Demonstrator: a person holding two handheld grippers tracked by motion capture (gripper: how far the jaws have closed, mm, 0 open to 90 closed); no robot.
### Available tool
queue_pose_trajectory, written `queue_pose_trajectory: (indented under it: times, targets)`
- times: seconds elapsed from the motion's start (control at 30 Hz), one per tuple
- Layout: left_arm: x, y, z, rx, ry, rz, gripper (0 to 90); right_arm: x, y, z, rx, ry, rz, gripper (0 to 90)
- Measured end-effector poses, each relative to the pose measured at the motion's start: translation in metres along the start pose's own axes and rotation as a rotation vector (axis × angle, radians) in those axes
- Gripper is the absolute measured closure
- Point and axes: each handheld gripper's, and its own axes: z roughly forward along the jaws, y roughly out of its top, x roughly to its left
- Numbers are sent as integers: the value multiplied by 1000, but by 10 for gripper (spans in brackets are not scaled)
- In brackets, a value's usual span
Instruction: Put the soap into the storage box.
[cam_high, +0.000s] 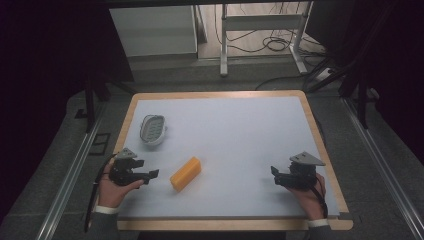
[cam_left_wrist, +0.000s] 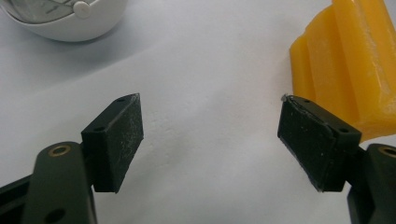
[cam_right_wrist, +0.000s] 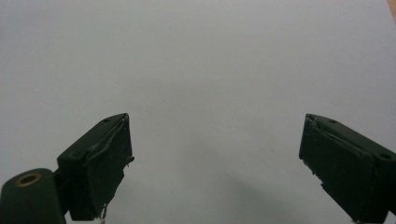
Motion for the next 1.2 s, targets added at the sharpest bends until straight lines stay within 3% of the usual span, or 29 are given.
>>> queue_pose_trajectory:
  times: [0.1,0.3,0.73,0.87,0.97,1.2]
  targets:
    - [3,1,1,-2,1,-4,227,-5,-3,-4,-16,4,23,103]
    - [5,2,2,6,-2,-11,229,-9,-4,-9,-33,-30,65,102]
    - [5,5,-7,-13,20,-14,228,-8,-10,-7,-19,-38,71,95]
    - [4,12,-10,-4,29,-4,228,-7,-10,-9,-26,-34,75,95]
    - [1,25,-21,21,61,26,222,-6,-12,-12,-37,-32,77,95]
    - [-5,34,-31,11,56,15,217,-5,-13,-16,-45,-22,69,95]
